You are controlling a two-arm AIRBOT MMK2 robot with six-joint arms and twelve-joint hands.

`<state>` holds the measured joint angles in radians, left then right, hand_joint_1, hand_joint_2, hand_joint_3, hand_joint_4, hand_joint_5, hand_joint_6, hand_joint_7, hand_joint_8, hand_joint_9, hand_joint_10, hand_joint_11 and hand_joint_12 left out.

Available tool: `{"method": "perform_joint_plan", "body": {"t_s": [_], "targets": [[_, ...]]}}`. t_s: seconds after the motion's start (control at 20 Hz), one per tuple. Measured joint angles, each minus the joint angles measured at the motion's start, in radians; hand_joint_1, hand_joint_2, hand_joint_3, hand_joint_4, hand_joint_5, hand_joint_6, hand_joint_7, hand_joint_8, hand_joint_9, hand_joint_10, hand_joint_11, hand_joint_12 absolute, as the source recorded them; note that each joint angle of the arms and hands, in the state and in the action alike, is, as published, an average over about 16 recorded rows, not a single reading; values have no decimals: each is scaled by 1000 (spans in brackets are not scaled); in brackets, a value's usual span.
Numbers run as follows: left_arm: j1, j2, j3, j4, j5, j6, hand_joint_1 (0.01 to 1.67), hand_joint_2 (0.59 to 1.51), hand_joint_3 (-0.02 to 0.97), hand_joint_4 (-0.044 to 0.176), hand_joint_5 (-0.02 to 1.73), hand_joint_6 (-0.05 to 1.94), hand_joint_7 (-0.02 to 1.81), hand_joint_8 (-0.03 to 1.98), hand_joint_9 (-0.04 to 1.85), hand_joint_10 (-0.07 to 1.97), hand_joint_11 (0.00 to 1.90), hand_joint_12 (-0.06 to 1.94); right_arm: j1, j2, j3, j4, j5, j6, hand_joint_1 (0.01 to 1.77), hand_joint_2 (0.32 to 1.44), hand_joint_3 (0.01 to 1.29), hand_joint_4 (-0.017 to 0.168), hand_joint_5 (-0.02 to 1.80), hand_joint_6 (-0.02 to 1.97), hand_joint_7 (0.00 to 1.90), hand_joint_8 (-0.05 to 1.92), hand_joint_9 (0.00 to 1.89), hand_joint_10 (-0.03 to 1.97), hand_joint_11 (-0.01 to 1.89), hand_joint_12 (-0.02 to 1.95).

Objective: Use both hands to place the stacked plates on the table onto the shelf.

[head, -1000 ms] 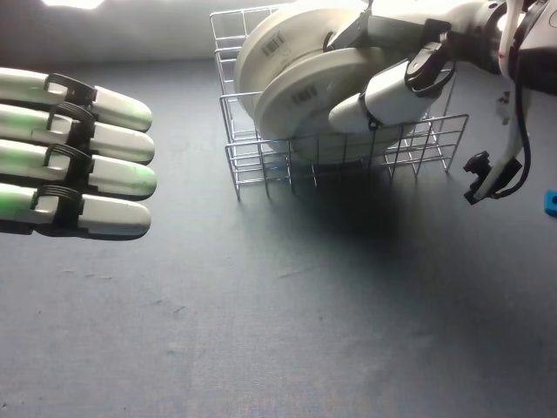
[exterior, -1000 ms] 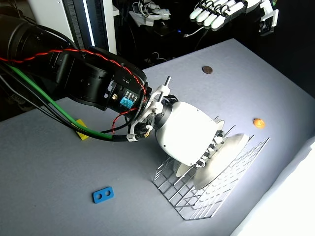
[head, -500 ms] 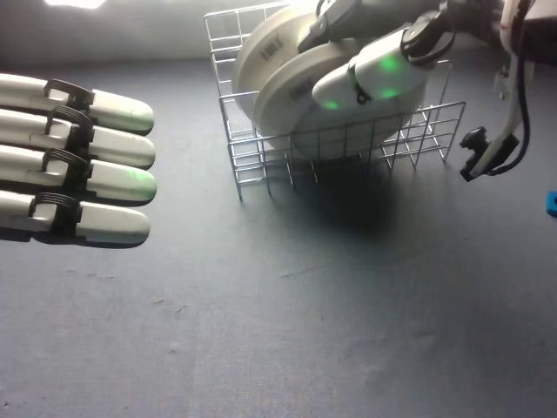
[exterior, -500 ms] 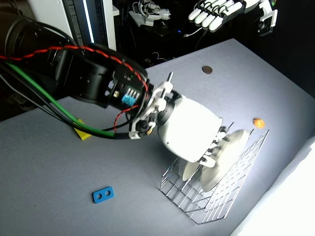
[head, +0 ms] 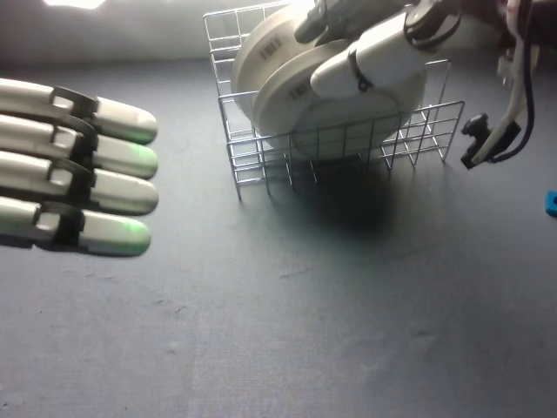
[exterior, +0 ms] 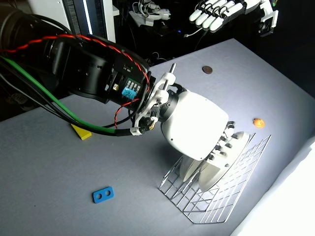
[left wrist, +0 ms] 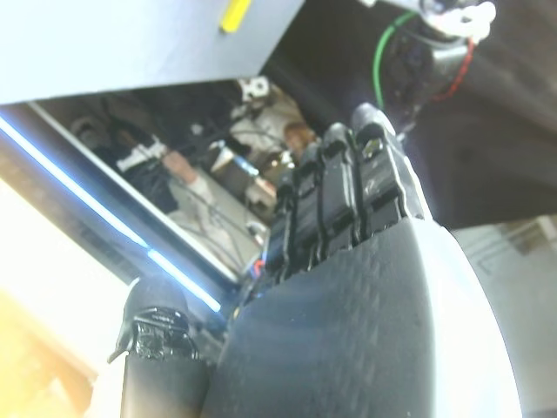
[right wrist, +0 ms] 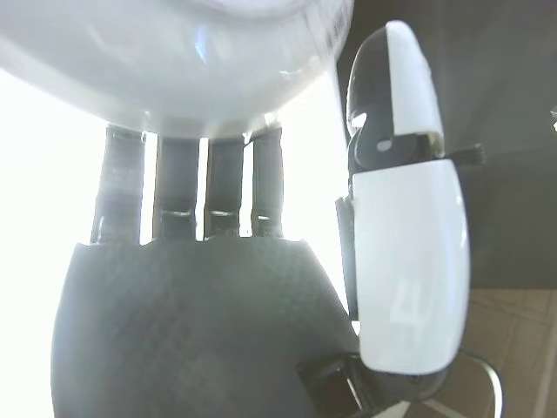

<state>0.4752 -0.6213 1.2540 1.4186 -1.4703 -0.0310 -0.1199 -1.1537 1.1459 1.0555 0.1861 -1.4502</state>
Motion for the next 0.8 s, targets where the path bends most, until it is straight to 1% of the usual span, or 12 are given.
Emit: {"method": "perform_joint_plan", "body": {"t_s": [0.25,0.4,0.55,0.65,0.75,0.8], "targets": [[-9,-19,18,49,-10,-4,19,1212,17,-2,100,16,120,9,107,20,22,203,33,47,-51,-40,0,-11,998,1005,10,-7,736,50,852,24,838,67,334,1235],[-14,-30,29,79,-15,-6,19,1213,17,-2,98,16,119,9,111,19,23,232,50,99,-109,-93,13,-17,989,1012,10,-7,738,50,855,23,838,67,341,1223],[-18,-40,40,105,-17,-8,19,1213,16,-2,106,16,133,10,126,21,23,278,58,163,-178,-155,23,-23,958,1030,10,-7,735,50,852,23,836,64,340,1218],[-22,-44,45,118,-16,-9,19,1219,17,-2,158,25,204,29,184,62,38,429,59,208,-228,-198,24,-27,897,1049,10,-6,733,101,859,50,829,123,345,1246],[-25,-47,48,129,-16,-11,20,1228,16,-2,233,77,294,97,256,173,74,642,58,255,-278,-245,23,-28,825,1067,10,-6,734,242,871,145,826,276,369,1306],[-26,-48,49,132,-16,-11,21,1233,16,-2,287,159,354,187,308,274,109,753,56,278,-304,-269,21,-29,787,1073,10,-6,743,351,882,242,834,386,397,1349]]}}
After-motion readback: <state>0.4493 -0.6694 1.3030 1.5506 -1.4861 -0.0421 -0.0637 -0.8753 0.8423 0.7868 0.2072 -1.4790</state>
